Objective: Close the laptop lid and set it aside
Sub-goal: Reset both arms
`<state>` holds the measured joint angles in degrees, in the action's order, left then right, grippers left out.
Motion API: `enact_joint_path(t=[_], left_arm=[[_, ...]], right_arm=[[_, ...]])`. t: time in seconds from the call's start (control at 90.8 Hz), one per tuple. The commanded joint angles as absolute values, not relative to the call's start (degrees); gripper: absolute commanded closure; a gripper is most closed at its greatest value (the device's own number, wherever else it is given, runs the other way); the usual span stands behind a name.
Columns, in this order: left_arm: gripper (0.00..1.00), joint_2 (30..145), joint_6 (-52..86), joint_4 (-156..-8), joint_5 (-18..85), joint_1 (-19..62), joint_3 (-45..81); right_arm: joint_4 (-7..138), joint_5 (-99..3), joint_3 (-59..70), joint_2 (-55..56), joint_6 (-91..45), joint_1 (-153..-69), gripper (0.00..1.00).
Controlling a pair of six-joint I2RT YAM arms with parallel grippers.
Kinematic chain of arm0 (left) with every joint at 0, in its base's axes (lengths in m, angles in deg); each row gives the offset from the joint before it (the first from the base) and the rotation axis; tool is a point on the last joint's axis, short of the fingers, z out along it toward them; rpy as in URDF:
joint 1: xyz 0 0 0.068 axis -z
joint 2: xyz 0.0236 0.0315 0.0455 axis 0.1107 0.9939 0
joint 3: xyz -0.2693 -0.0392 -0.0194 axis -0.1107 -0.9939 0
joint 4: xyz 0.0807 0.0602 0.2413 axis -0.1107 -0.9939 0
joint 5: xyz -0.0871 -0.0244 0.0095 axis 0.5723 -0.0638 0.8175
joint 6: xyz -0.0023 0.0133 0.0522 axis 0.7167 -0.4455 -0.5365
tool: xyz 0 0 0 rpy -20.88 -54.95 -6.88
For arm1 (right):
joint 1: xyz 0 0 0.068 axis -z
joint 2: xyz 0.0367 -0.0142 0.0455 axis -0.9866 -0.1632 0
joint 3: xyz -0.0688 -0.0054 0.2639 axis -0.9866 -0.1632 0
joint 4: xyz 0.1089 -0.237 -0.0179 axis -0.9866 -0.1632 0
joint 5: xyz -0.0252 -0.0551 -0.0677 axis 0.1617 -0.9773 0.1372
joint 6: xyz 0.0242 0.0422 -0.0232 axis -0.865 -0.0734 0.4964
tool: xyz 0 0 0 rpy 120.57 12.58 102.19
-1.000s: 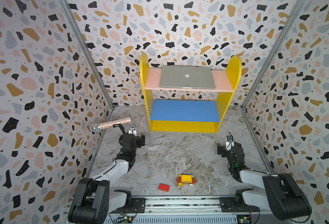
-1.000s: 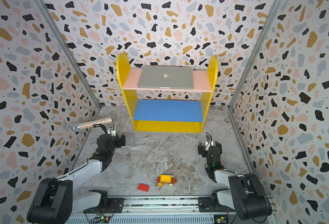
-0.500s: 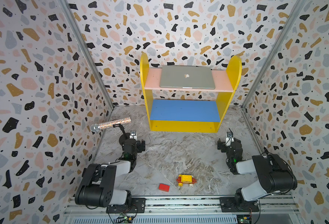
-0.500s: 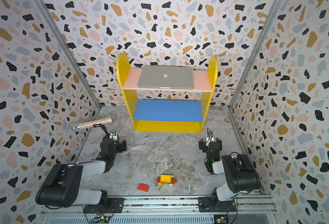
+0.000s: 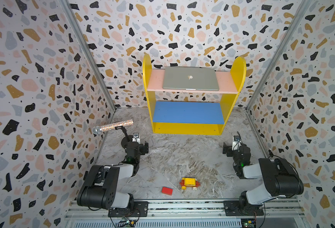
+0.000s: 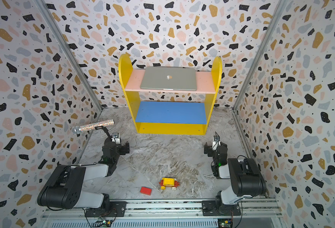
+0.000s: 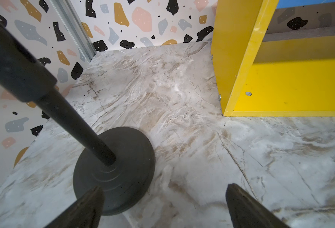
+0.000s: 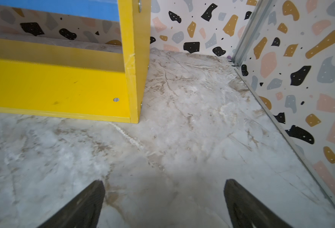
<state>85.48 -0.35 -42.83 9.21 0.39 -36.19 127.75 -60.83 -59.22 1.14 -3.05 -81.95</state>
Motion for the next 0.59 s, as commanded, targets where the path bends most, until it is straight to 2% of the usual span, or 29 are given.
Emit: enact_joint_path(t=[0.0,0.121,0.242,0.584], left_arm=[[0.01,84.9,-0.8,-39.8,8.4,0.7,-36.2],[0.00,84.9,-0.8,-39.8,8.4,0.7,-36.2],[0.01,84.9,-0.8,-39.7,8.4,0.7,-36.3],[0.00,84.8,-0.8,-39.8,8.6,0.6,-36.2]], right_arm=[[132.8,-54.9,-59.9,1.8,-1.5,-81.7,0.00],[125.4,-54.0,-56.0,2.5,-1.3,-81.6,0.00],[114.8,-60.1,-50.7,2.1,-5.3,-80.4,0.00],[114.9,-60.8,-50.9,2.2,-5.5,-80.3,0.00]])
